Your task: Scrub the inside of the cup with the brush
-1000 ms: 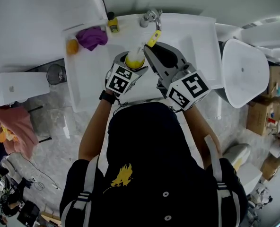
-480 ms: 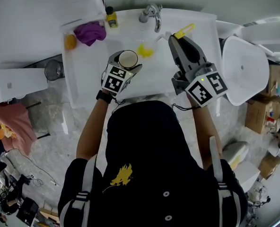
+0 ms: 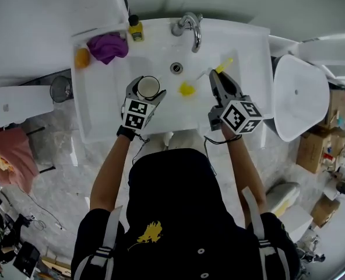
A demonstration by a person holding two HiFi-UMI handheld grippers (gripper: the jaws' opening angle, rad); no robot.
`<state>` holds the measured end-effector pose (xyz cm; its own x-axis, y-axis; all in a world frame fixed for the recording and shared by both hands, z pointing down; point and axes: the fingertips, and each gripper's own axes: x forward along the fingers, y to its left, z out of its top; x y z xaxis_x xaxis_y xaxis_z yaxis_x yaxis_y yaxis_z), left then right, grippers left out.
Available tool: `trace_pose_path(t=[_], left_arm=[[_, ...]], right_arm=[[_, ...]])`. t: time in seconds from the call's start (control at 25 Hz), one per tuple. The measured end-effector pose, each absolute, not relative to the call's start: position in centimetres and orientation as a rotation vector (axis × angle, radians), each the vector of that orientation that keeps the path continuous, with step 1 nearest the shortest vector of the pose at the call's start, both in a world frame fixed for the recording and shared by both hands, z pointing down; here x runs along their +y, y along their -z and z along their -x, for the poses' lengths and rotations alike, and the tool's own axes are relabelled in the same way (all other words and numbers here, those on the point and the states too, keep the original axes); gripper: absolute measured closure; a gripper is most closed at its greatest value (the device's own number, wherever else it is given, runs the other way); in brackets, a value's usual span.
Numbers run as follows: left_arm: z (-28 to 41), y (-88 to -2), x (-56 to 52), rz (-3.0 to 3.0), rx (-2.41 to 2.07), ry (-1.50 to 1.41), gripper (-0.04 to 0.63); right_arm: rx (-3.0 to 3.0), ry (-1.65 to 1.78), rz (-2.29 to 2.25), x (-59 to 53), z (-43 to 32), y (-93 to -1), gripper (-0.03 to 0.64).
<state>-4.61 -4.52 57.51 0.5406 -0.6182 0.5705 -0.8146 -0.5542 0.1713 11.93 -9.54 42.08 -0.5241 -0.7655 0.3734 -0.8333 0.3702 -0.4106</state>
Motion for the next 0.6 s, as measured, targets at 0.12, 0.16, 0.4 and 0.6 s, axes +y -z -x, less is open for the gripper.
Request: trace_pose_path(t=[0.12, 0.16, 0.4, 0.6], left_arm=[[5.1, -60.1, -5.9, -2.359, -1.22, -0.592, 0.172], [5.4, -61.0, -6.2, -2.359, -1.233, -0.589, 0.172], [5.6, -65.3, -8.3, -2.341, -1.262, -0.635, 0.173], [4.7, -69.6, -11.2, -2.321, -1.287, -0.629, 0.172]], right_arm=[[-2.363, -0.95, -1.452, -11.1, -12.3, -48.0, 0.548], [-2.335, -0.94, -1.427, -11.5, -12.0, -49.7, 0.548], [-2.215, -0.871, -1.366, -13.4, -10.7, -57.6, 0.548], [-2.146, -0.696, -1.291, -16.8, -9.4, -63.1, 0.549]])
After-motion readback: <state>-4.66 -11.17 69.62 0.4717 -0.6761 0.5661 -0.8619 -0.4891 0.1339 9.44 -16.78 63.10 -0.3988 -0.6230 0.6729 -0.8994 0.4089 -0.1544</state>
